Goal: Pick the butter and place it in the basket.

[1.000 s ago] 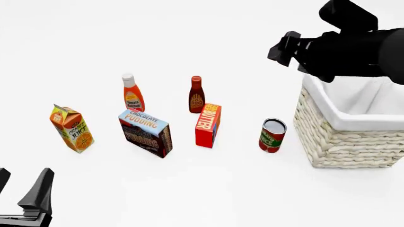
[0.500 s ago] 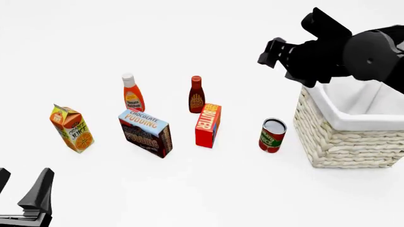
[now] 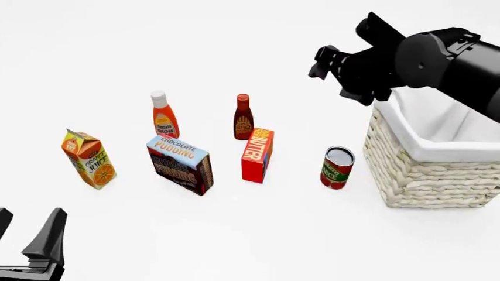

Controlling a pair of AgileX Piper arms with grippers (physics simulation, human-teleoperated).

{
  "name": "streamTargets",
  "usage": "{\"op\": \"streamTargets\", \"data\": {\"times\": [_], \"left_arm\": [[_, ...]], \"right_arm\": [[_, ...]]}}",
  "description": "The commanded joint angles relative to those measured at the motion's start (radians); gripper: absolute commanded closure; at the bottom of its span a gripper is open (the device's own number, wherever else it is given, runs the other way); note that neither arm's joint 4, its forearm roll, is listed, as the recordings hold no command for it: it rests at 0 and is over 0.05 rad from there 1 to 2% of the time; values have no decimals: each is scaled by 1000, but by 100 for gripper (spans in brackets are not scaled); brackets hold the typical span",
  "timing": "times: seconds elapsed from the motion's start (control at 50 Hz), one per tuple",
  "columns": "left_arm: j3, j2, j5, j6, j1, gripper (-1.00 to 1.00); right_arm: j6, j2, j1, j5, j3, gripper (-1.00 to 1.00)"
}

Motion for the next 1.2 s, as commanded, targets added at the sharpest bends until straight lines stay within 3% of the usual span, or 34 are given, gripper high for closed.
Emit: {"op": "streamTargets", "data": {"times": [0.02,0.6,1.2], "left_arm": [[0,0,0,0,0,-100],[0,0,0,0,0,-100],[0,0,0,0,0,-100]], "right_arm": [[15,57,-6,14,-61,-100],[25,156,-68,53,-157,-100],[45,293,2,72,-254,-100]]}}
